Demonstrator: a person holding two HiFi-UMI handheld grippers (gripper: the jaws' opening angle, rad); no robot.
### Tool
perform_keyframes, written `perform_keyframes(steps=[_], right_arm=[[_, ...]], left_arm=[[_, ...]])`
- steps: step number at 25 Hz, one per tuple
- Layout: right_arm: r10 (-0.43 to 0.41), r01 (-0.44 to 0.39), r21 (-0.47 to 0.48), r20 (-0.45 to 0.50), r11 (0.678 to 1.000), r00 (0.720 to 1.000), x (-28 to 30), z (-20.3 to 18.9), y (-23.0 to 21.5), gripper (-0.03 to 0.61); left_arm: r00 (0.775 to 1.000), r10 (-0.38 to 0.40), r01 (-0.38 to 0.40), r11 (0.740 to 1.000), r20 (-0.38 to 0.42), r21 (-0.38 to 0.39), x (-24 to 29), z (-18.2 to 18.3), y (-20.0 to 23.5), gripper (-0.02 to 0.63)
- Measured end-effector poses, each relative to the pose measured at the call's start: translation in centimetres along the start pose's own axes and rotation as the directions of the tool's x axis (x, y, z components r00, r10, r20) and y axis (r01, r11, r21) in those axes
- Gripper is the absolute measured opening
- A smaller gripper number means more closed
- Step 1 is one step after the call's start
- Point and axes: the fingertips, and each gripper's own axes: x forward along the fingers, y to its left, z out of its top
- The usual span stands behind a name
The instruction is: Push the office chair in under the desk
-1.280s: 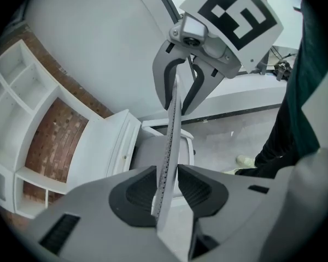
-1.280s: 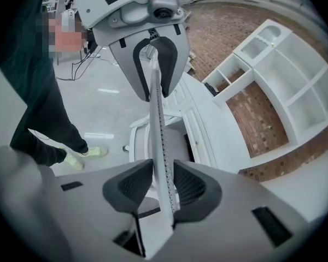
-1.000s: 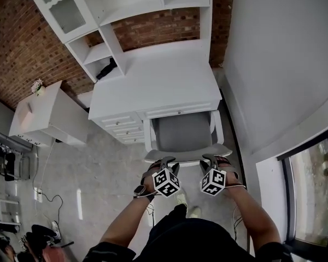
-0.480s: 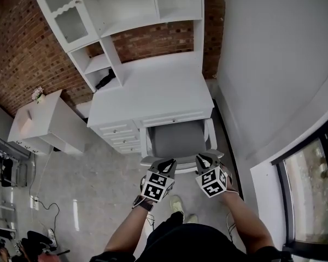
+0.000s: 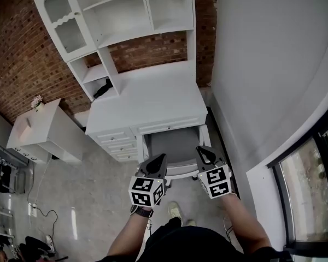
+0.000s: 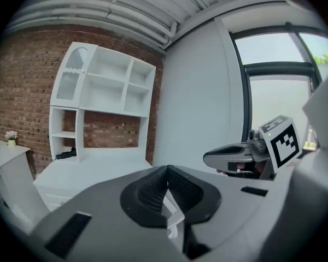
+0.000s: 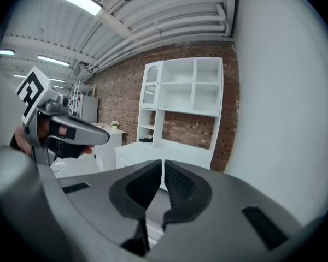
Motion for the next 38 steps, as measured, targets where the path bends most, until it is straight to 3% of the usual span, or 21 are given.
perform_keyframes(steps=[11, 18, 38], right_arm=[[-0.033, 0.028, 0.037, 0.171, 0.999, 0.985, -3.4, 6.5, -1.3, 0.006], [-0.003, -0.002, 0.027, 0.207, 1.000, 0.978, -4.3, 8.5, -2.6, 0.005], [-0.002, -0.002, 0.022, 0.197, 1.000, 0.980, -2.8, 8.4, -1.5, 0.005]], left_arm=[[0.982, 0.073, -0.079, 0.996, 0.172, 0.028, -3.0, 6.3, -1.0, 0.008], [0.974, 0.109, -0.125, 0.990, 0.199, 0.067, -4.3, 8.1, -0.3, 0.006], [0.976, 0.112, -0.132, 0.986, 0.186, 0.100, -4.3, 7.7, 1.8, 0.006]])
